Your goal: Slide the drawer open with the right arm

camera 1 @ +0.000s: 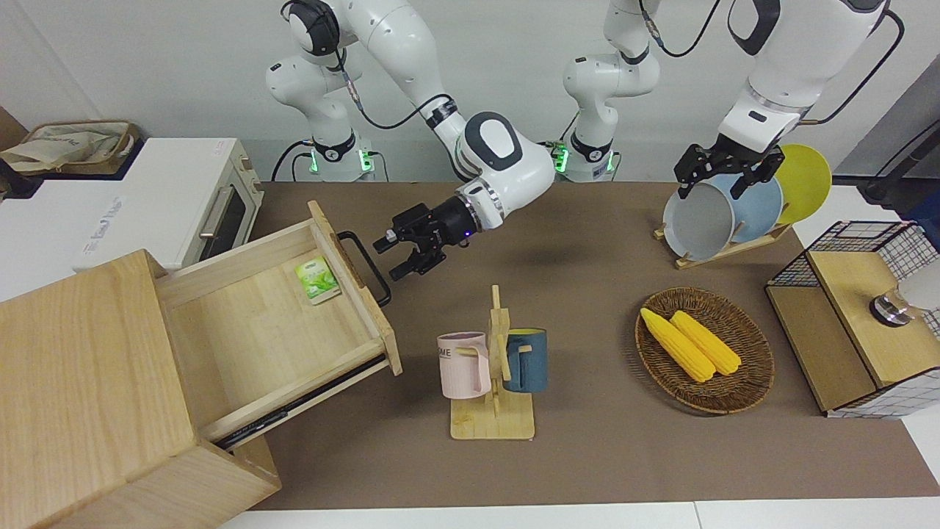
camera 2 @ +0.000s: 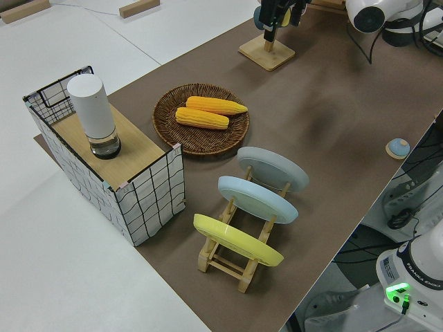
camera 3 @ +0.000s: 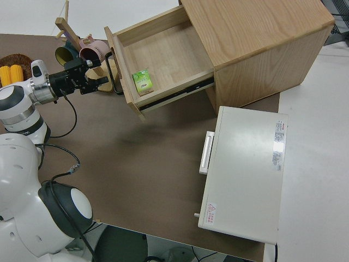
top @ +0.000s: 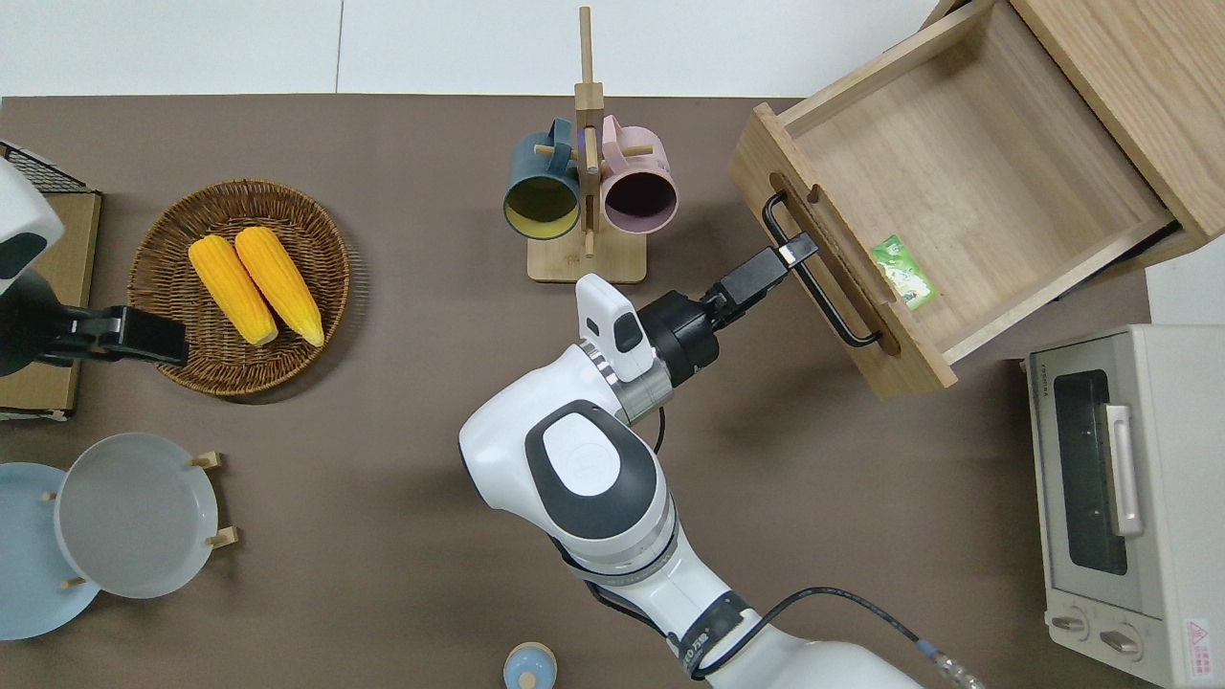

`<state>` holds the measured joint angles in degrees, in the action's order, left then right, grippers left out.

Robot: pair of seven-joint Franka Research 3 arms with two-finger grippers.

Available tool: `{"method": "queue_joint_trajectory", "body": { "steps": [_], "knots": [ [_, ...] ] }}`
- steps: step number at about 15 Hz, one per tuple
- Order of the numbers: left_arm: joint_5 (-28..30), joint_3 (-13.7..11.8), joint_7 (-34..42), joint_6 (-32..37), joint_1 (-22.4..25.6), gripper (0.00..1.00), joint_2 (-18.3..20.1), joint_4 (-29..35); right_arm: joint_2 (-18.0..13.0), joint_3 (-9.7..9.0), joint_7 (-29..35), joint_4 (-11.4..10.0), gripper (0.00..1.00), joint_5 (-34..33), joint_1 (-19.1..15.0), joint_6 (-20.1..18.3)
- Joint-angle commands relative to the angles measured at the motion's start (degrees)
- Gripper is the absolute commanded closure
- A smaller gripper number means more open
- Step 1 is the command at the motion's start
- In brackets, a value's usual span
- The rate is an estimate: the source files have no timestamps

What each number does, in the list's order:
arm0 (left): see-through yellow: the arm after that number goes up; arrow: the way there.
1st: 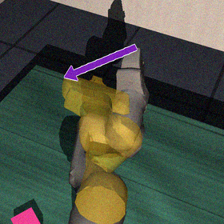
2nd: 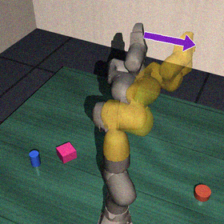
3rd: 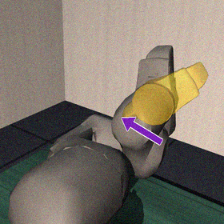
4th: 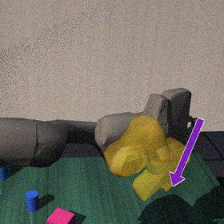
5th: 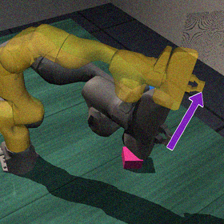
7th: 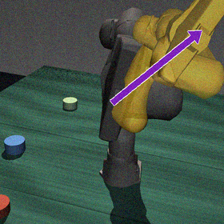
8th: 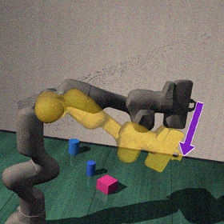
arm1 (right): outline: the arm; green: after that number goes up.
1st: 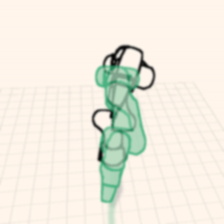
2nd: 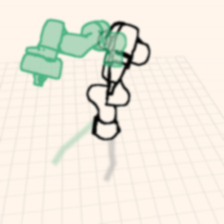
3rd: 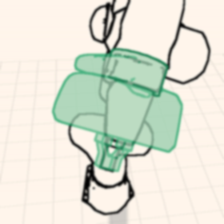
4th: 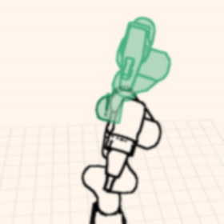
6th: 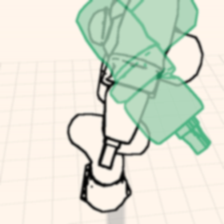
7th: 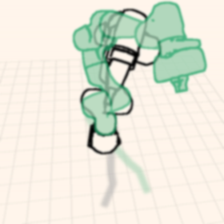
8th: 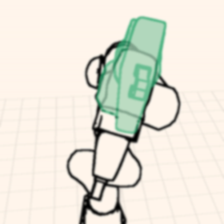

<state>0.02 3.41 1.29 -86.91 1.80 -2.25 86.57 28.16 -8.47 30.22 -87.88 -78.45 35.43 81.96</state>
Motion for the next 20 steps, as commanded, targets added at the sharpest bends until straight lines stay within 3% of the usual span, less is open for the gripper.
{"method": "queue_joint_trajectory", "body": {
  "steps": [1,6,11,17,20],
  "knots": [
    [-1.0,0.4,0.6,1.1,0.2,0.01,-0.7,-1.4,-2.1,-0.05,-1.5,3.9,0.017,8.3,1.2,-0.7],
    [-1.0,0.4,0.6,1.1,0.2,0.01,-0.7,-1.4,-9.6,-0.05,-4.7,6.4,0.017,23.5,0.1,0.0],
    [-1.0,0.4,0.6,1.1,0.2,0.01,-0.7,-1.5,-17.0,-0.14,-6.6,7.4,0.017,37.9,-5.9,1.4],
    [-1.0,0.4,0.6,1.1,0.2,0.01,-0.7,-1.4,-23.6,-0.14,-15.3,7.4,0.017,59.3,-20.7,5.3],
    [-1.0,0.4,0.6,1.1,0.2,0.01,-0.7,-1.4,-24.1,-0.14,-21.9,7.4,0.017,69.6,-29.9,6.6]
  ]
}}
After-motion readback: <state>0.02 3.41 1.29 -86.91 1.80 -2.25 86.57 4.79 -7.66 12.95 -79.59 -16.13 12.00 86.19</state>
